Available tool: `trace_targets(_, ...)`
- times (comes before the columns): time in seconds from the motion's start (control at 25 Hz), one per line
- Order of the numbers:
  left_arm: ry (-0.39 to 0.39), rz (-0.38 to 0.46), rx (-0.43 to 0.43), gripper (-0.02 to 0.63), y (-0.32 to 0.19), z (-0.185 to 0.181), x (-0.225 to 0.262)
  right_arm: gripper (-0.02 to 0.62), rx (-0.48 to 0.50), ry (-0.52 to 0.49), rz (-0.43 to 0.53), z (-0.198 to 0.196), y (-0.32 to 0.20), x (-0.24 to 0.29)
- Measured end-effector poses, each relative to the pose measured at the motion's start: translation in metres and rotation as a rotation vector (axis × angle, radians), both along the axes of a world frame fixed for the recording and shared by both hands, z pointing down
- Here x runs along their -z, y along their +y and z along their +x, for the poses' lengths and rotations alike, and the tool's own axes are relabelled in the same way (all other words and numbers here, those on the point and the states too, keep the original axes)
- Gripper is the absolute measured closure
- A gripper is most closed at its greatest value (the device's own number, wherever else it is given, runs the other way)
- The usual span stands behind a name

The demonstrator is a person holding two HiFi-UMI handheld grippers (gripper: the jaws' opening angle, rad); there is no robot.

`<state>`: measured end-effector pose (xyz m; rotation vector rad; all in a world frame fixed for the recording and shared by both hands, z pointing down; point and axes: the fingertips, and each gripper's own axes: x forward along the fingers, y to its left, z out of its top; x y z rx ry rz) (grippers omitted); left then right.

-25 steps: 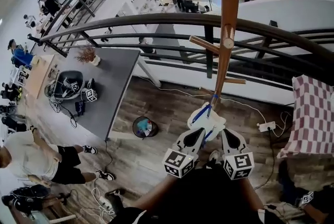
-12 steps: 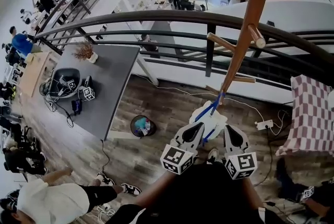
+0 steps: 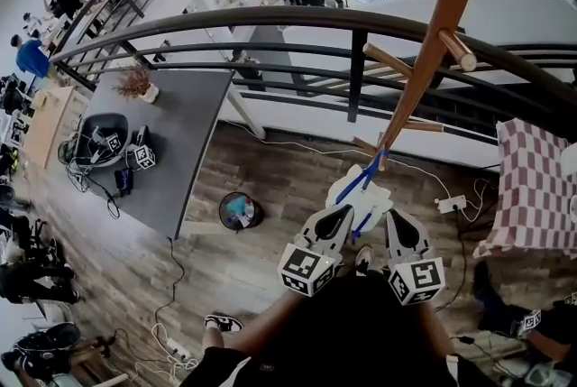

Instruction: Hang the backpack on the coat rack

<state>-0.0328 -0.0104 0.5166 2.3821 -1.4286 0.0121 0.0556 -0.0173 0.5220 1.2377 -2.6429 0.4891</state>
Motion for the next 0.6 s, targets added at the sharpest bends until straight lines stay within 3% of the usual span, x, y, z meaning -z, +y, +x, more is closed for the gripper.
trace_targets(0.36, 0.01, 0.001, -0.011, 0.598, -0.0017, 0.0018, -0.0052, 0.582, -0.045, 0.046, -0.012, 0.0075, -0.0063, -0.0087)
trace_targets(0.6, 0.013, 0.006, -0.012, 0.598, -0.0013, 0.0002, -0.0039, 0.582, -0.054, 0.01, -0.001, 0.0074, -0.0066, -0.0039)
